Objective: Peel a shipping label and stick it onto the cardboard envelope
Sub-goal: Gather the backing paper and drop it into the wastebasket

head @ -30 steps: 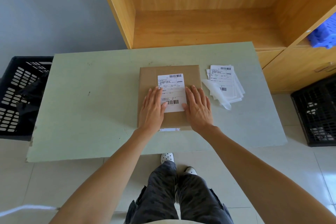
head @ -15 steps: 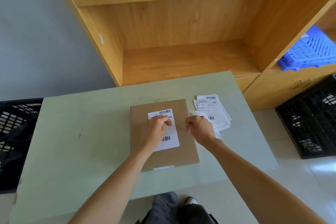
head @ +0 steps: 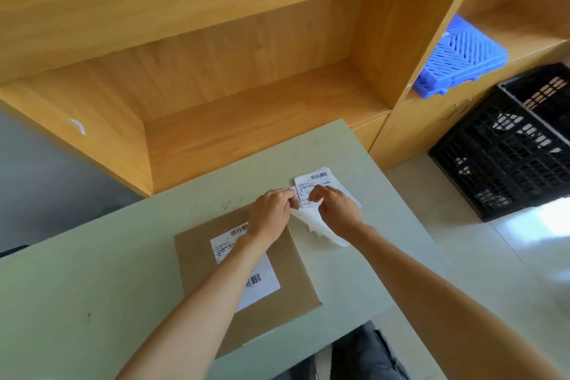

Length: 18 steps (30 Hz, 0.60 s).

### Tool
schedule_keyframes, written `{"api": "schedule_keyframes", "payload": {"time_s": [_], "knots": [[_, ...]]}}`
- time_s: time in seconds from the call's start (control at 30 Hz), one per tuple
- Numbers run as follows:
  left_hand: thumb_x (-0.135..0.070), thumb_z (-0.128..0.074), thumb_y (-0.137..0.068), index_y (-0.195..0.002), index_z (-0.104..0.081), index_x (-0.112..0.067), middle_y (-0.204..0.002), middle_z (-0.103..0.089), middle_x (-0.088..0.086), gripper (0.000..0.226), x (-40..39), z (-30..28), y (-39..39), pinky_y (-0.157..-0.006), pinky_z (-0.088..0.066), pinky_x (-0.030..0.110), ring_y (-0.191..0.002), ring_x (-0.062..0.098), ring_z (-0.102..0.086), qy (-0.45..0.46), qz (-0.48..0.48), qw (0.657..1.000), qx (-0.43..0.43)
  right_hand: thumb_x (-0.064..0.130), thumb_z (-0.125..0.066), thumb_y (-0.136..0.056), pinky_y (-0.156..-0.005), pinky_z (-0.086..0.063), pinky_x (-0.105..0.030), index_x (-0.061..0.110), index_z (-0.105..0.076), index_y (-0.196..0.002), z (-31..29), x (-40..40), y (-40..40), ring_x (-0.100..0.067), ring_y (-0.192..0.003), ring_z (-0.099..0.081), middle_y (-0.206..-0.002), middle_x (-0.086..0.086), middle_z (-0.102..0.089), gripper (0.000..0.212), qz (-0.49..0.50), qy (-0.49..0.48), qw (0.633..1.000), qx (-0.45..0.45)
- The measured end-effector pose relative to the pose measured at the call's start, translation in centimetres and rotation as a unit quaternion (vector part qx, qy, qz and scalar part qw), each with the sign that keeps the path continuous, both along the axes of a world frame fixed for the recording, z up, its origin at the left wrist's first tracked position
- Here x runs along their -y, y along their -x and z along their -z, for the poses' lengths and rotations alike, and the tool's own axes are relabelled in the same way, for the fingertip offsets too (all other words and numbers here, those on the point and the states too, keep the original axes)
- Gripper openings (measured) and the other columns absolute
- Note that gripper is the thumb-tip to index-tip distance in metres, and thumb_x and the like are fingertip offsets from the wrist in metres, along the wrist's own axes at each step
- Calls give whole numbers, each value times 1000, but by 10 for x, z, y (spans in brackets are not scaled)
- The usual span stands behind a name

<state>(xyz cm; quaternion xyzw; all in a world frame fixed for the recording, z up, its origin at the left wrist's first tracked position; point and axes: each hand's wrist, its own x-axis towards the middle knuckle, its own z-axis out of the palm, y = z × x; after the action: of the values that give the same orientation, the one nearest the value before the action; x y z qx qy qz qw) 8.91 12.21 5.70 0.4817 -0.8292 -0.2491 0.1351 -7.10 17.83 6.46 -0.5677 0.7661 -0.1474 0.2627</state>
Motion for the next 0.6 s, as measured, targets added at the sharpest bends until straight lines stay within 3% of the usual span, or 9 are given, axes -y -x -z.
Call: {"api": "schedule_keyframes", "payload": {"time_s": [0.17,0.3,0.4,0.47,0.6], "knots": [[5,-49,-84,-94,-71,-19,-104,-73,-1,34,14,19,36,-73,-45,31,-96,24,-60,24,62,996,57,2,-49,-86,-83,-49,-35,29,-69,-103,25,-3,20,-21,-121,-53,-130,5,-59,38,-50,-57,997,17],[1,-52,-85,-117,-62,-23,-128,-63,-3,42,16,37,55,-101,-33,32,-121,21,-49,-2,113,984,138,8,-54,-90,-98,-41,-33,35,-72,-111,50,-19,24,-21,-130,-44,-141,5,-50,38,-92,-123,988,15],[-4,-56,-85,-133,-50,-24,-137,-52,2,52,14,48,64,-110,-23,37,-130,25,-39,-18,159,957,243,11,-53,-92,-102,-39,-35,33,-67,-123,62,-27,31,-21,-137,-38,-150,4,-43,40,-95,-141,985,24],[-3,-58,-84,-130,-49,-24,-134,-51,3,52,11,55,67,-109,-25,39,-128,27,-39,-24,169,944,283,11,-54,-93,-100,-41,-34,32,-65,-127,64,-30,35,-21,-137,-39,-151,5,-43,42,-92,-136,986,29],[-15,-61,-87,-113,-55,-24,-124,-54,0,28,5,65,72,-104,-28,37,-120,23,-44,-8,143,954,263,7,-54,-90,-92,-45,-33,28,-67,-121,66,-32,46,-22,-127,-50,-140,6,-56,40,-74,-102,991,34]]}}
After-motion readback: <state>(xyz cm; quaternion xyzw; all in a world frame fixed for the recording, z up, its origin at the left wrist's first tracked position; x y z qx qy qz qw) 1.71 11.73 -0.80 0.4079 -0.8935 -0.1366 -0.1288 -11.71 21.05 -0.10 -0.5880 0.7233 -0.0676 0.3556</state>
